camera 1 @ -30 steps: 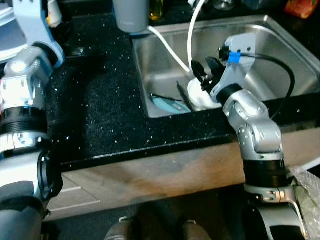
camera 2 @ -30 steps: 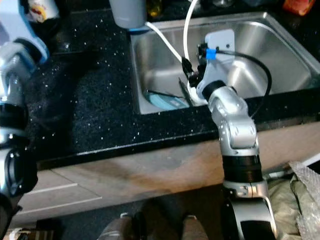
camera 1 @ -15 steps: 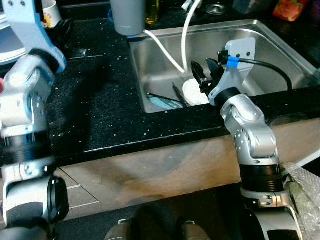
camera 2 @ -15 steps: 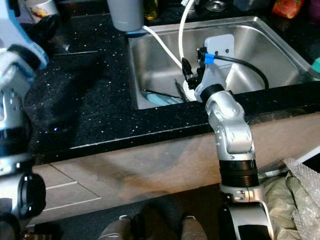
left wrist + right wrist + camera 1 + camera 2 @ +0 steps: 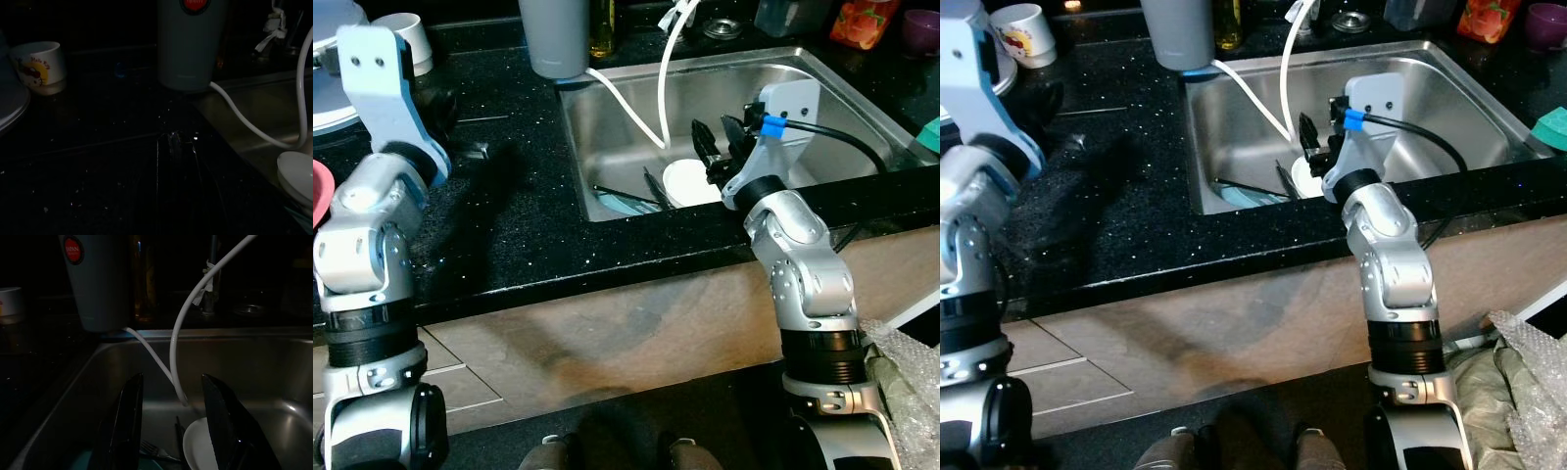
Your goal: Kitchen organization
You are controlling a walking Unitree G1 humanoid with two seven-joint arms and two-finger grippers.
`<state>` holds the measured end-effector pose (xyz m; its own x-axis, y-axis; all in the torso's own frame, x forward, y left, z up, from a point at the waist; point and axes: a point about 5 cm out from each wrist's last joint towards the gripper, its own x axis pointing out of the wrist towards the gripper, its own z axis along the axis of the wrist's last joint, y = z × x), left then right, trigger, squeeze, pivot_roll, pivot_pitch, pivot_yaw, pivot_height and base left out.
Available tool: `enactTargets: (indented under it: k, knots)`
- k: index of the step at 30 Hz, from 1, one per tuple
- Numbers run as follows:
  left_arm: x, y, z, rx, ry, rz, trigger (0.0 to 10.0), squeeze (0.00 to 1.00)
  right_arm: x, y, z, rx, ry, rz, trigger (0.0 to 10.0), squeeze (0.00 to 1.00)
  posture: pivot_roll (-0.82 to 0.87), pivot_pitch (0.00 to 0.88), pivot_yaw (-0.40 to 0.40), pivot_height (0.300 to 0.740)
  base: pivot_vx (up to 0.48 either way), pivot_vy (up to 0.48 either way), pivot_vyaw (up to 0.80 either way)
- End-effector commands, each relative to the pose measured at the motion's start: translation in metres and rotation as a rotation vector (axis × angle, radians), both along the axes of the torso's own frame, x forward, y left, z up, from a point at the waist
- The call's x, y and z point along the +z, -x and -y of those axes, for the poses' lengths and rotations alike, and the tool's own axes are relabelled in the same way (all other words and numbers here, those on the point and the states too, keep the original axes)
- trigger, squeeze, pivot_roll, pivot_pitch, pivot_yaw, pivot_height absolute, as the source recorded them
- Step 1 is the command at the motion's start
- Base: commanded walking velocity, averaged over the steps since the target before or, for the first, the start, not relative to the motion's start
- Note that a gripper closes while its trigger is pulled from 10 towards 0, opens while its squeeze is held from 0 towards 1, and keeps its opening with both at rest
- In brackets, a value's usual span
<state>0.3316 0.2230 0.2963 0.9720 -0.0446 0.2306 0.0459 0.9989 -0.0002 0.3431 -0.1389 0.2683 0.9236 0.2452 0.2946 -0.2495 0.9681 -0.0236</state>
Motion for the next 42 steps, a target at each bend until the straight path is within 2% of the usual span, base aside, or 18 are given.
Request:
enactTargets:
  k: [1,9,26,32,37,42]
  knots:
    - [-0.002,0.003,0.002,0.001,-0.004,-0.003,10.0,0.00,0.002,0.003,0.000,0.004,-0.024,0.022,10.0,0.00,0.06,0.142,0.018,0.740,0.000,0.000,0.00]
    - [-0.015,0.010,0.006,0.034,0.025,-0.019,10.0,0.00,0.002,0.008,0.000,-0.015,-0.047,0.060,10.0,0.00,0.05,0.128,0.022,0.740,0.000,0.000,0.00]
    - [-0.019,0.012,0.009,0.053,0.032,-0.008,10.0,0.00,0.002,0.009,-0.002,-0.021,-0.050,0.079,10.0,0.00,0.04,0.101,0.013,0.740,0.000,0.000,0.00]
    - [-0.019,0.012,0.009,0.053,0.007,-0.012,10.0,0.00,0.000,0.009,-0.004,0.001,-0.036,0.058,10.0,0.00,0.04,0.107,0.010,0.740,0.000,0.000,0.00]
    - [-0.018,0.012,0.006,0.060,0.010,-0.019,10.0,0.00,-0.007,0.006,-0.010,0.047,-0.001,-0.001,10.0,0.00,0.05,0.133,0.004,0.740,0.000,0.000,0.00]
    - [-0.020,0.013,0.006,0.049,0.013,-0.033,10.0,0.00,-0.008,0.004,-0.012,0.056,0.016,-0.017,10.0,0.00,0.05,0.150,0.003,0.740,0.000,0.000,0.00]
